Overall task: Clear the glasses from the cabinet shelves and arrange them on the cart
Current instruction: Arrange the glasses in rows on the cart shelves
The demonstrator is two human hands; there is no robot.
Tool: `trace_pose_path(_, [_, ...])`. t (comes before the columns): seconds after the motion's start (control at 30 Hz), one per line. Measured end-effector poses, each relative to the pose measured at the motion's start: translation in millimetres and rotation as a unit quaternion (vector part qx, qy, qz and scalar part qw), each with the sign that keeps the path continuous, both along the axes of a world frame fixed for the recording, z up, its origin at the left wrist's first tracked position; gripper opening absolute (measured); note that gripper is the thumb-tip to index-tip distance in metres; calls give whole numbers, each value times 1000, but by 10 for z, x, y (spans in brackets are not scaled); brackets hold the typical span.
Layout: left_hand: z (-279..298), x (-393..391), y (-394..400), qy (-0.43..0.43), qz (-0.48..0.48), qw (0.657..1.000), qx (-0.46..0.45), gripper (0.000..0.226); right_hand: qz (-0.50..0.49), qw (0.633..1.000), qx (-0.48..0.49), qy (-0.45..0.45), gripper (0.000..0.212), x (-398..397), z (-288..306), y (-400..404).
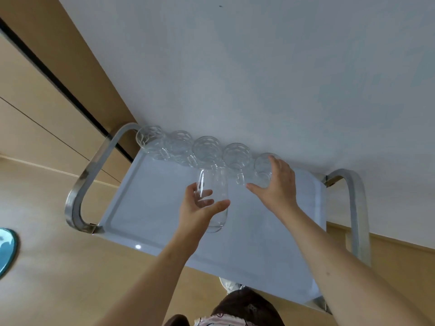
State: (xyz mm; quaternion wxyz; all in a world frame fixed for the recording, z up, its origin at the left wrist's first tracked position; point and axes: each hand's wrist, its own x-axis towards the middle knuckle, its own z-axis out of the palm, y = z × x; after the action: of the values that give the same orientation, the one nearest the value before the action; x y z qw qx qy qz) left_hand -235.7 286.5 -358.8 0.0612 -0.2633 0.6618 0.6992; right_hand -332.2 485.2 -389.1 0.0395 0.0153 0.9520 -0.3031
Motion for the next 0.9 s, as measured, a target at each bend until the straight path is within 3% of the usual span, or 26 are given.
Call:
trace_pose_path(0.17, [117, 352, -502, 44, -28, 999, 6, 76, -5, 1000, -8, 18, 93, 574, 170, -508])
trace_pose_path(0.57, [222, 1758, -1858, 77, -78, 993, 48, 81, -16, 1000, 9, 22, 85, 2303, 269, -1785])
trace_pose_path(0.9, [-135, 2418, -2048, 65, -75, 992, 73, 83, -2, 999, 24, -29, 81, 3123, -55, -1947])
